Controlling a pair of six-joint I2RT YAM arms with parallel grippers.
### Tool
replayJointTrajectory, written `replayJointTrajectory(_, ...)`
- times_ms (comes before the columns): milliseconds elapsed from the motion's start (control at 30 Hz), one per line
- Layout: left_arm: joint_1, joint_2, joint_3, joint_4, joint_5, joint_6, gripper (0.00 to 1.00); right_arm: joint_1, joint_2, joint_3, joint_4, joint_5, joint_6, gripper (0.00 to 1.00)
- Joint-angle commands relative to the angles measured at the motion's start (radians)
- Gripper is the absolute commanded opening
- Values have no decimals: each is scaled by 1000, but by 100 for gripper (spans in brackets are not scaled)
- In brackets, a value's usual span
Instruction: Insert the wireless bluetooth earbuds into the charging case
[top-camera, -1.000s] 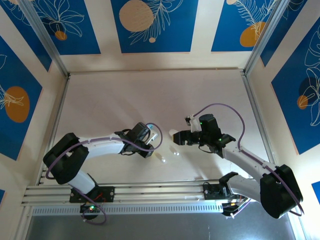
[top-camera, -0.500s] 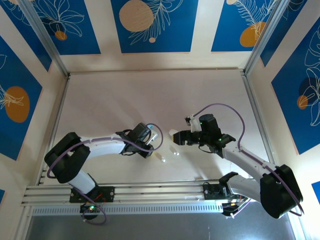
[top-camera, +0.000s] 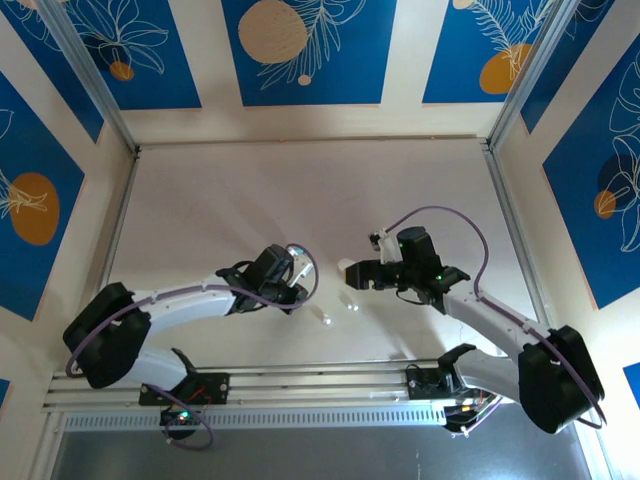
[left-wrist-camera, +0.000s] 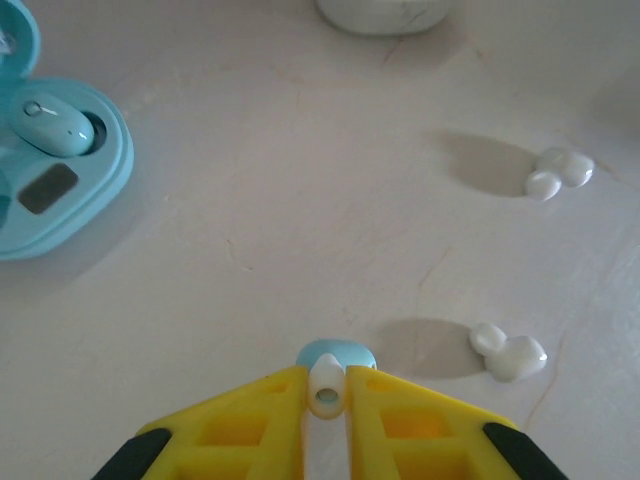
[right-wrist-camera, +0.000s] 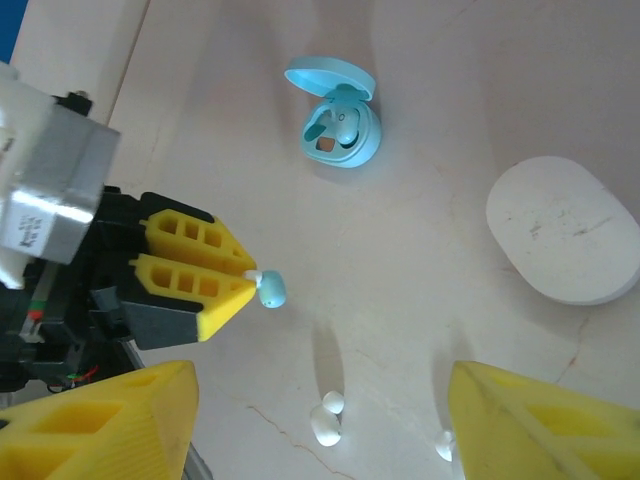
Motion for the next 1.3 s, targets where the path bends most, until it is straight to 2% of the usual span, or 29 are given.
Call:
replayJointTrajectory(0,-12,-40,-25,23,-18,-8,16,-6,32,49,-18,-56,30,67)
replayJointTrajectory(233,-13,-118,-57,69,-7,-65,16,-11,117,115,-63,-164,119,65)
replayJointTrajectory(367,-9,-152,-85,155,31,-149,16,-10,109,87,-2,-234,193,64)
replayJointTrajectory(500,2,-153,-69,172,87,-226,15,0,33,44,39,-189,172,64)
replayJointTrajectory(567,14,-154,-56,169,134,-261,15,9,-12,26,58,-154,136,65)
replayJointTrajectory(700,61,-174,-37,150,222,-351,14,53,-99,-15,96,-8,28,69)
replayJointTrajectory(767,92,-193,-40,153,270,-398,14,68,-130,-42,142,18,-29,68)
replayJointTrajectory(900,153,-239,-45,163,370,-486,14,146,-196,-90,217,138,-144,70)
replayJointTrajectory(1067,254,-270,-47,187,531,-592,14,218,-221,-132,318,164,-282,72)
replayJointTrajectory(1267,358,-299,-74,275,679,-725,12,337,-225,-220,526,217,-560,74)
